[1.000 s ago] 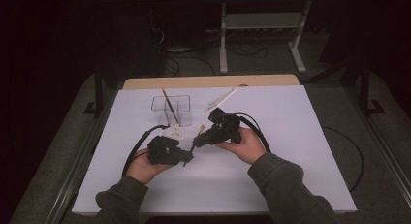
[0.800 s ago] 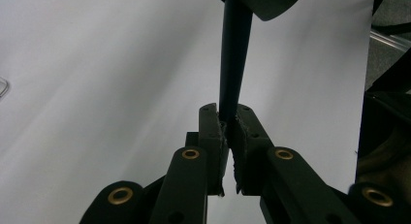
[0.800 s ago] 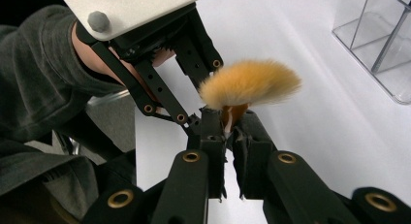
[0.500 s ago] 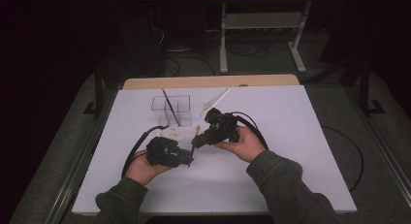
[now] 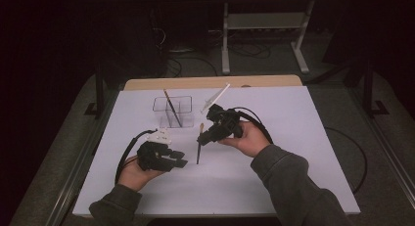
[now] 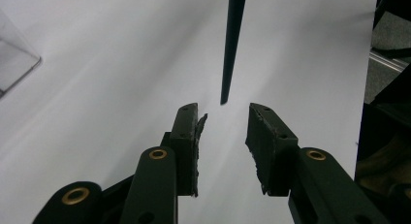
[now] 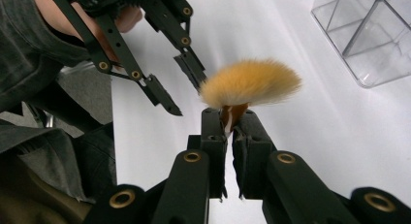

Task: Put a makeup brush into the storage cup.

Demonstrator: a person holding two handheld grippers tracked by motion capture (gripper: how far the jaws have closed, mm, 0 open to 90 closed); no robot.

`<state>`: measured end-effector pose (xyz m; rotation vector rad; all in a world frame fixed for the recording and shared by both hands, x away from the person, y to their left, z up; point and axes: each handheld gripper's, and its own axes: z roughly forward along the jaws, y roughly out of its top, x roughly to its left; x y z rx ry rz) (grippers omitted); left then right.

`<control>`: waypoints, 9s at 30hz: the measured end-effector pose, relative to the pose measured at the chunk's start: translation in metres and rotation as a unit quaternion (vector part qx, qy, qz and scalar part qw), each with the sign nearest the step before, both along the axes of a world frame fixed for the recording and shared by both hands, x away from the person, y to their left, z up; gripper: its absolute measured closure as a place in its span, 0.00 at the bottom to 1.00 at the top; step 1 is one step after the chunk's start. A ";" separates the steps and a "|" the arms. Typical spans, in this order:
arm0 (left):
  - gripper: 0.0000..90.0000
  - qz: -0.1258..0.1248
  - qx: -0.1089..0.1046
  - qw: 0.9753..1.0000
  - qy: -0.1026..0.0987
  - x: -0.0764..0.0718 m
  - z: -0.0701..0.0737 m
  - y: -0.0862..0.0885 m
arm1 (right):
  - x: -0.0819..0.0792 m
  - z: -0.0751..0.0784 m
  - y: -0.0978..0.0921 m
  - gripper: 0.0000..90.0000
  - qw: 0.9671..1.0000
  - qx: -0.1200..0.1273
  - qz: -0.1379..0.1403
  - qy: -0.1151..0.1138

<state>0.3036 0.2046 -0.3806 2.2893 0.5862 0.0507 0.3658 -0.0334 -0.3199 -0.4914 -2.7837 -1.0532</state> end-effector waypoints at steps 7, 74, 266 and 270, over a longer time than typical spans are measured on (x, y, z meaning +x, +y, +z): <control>0.70 0.011 -0.004 1.000 0.001 -0.005 -0.006 0.010 | 0.005 0.005 0.006 0.92 1.000 -0.020 0.001 0.002; 0.60 0.030 -0.016 0.999 -0.017 -0.019 -0.013 0.031 | 0.059 0.053 0.031 0.92 0.998 -0.057 0.008 -0.035; 0.53 0.034 -0.016 0.999 -0.028 -0.022 -0.007 0.038 | 0.140 -0.003 0.063 0.82 0.991 -0.089 -0.095 -0.018; 0.53 0.036 -0.015 0.999 -0.025 -0.022 -0.008 0.037 | 0.139 -0.003 0.056 0.77 0.992 -0.081 -0.098 -0.015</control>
